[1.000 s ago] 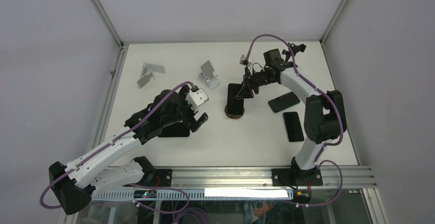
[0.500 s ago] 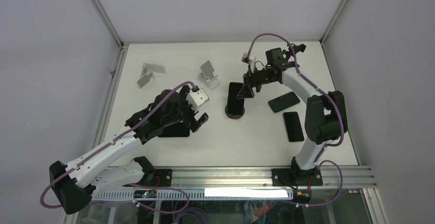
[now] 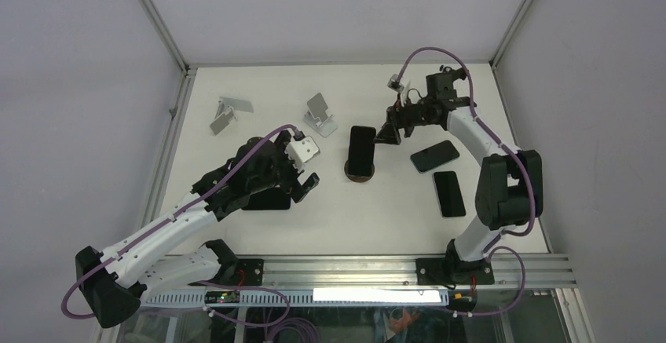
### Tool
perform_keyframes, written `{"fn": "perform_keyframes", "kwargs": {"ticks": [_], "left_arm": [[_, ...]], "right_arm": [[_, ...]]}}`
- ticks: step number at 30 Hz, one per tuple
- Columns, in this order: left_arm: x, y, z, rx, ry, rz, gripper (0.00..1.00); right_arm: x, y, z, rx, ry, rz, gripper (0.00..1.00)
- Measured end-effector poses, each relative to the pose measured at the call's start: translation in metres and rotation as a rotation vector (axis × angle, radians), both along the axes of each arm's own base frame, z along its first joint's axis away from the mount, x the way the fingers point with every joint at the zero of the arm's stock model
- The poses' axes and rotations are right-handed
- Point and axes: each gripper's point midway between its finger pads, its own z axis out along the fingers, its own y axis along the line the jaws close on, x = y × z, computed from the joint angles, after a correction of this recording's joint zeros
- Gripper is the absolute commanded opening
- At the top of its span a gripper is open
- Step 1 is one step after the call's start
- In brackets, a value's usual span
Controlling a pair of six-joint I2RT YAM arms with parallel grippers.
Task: Place the phone on the phone stand
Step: Place the phone on the phone stand, then move the phone stand with the phone to the center of the board.
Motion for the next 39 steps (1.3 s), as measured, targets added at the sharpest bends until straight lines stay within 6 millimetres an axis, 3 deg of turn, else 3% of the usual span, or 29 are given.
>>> {"fn": "perform_keyframes", "kwargs": {"ticks": [7, 18, 29, 39], "left_arm": [[0.000, 0.000, 0.000, 0.000, 0.000, 0.000, 0.97], [-0.001, -0.001, 0.000, -0.003, 0.004, -0.009, 0.97], [-0.002, -0.002, 0.000, -0.006, 0.006, -0.015, 0.96], [-0.002, -0.002, 0.000, -0.006, 0.006, -0.015, 0.96]], "right_arm": [[-0.013, -0.010, 0.009, 0.083, -0.038, -0.024, 0.79], [-0.048, -0.004, -0.017, 0.183, -0.043, 0.065, 0.79], [-0.038, 0.000, -0.036, 0.179, 0.019, 0.029, 0.73], [-0.042, 0.006, -0.037, 0.190, 0.103, 0.005, 0.69]]}}
